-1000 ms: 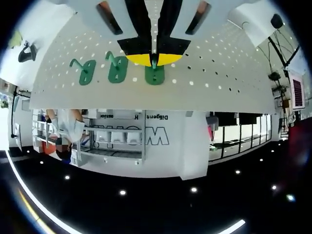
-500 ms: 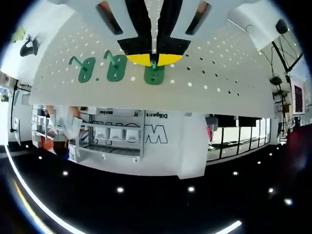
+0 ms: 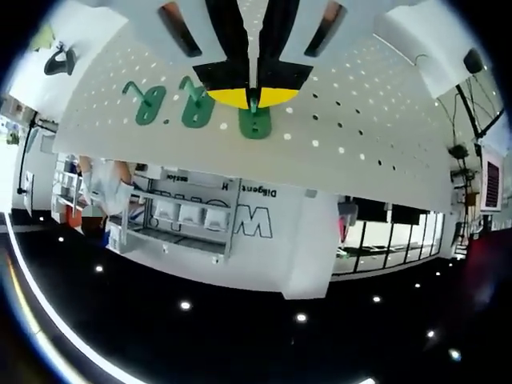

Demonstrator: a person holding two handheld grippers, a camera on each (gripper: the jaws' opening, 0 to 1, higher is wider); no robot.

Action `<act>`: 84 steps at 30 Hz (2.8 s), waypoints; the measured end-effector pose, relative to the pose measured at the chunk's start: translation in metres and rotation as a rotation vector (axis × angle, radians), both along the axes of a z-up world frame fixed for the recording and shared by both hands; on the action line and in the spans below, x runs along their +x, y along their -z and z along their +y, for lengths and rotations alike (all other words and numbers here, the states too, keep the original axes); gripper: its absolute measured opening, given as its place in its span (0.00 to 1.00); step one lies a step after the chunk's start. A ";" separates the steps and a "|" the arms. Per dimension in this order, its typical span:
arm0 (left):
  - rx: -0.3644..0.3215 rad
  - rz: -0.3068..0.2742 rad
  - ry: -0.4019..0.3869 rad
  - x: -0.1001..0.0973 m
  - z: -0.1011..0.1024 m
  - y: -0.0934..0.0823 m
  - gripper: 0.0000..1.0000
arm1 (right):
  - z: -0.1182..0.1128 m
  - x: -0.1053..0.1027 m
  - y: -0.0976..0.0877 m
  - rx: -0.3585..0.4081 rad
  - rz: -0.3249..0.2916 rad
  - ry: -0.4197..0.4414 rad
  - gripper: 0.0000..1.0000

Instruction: Insert the hook assembly into the mounting plate slot until the hook locks in place.

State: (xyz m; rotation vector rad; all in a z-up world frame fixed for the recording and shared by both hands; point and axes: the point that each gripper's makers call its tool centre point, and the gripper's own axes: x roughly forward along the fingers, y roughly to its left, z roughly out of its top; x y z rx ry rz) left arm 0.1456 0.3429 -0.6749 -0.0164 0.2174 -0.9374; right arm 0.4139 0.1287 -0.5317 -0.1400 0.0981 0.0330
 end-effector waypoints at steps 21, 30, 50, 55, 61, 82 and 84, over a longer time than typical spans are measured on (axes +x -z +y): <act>-0.014 0.005 -0.004 0.002 0.002 0.000 0.94 | 0.000 0.004 0.001 0.184 -0.039 0.035 0.01; -0.012 0.007 -0.006 0.003 0.002 0.000 0.94 | 0.000 0.002 0.001 0.186 -0.078 0.051 0.01; -0.018 0.019 -0.009 0.004 0.003 0.003 0.93 | 0.004 0.000 -0.001 0.125 -0.105 0.040 0.00; -0.020 0.022 -0.010 0.005 0.003 0.003 0.93 | 0.003 0.000 0.000 0.180 -0.107 0.036 0.00; -0.024 0.027 -0.009 0.005 0.003 0.004 0.92 | 0.000 0.000 -0.002 0.142 -0.126 0.037 0.00; -0.029 0.029 -0.019 0.005 0.006 0.004 0.92 | 0.001 0.001 0.005 0.164 -0.153 0.052 0.01; -0.030 0.030 -0.019 0.006 0.006 0.004 0.91 | 0.001 0.000 0.005 0.143 -0.152 0.045 0.01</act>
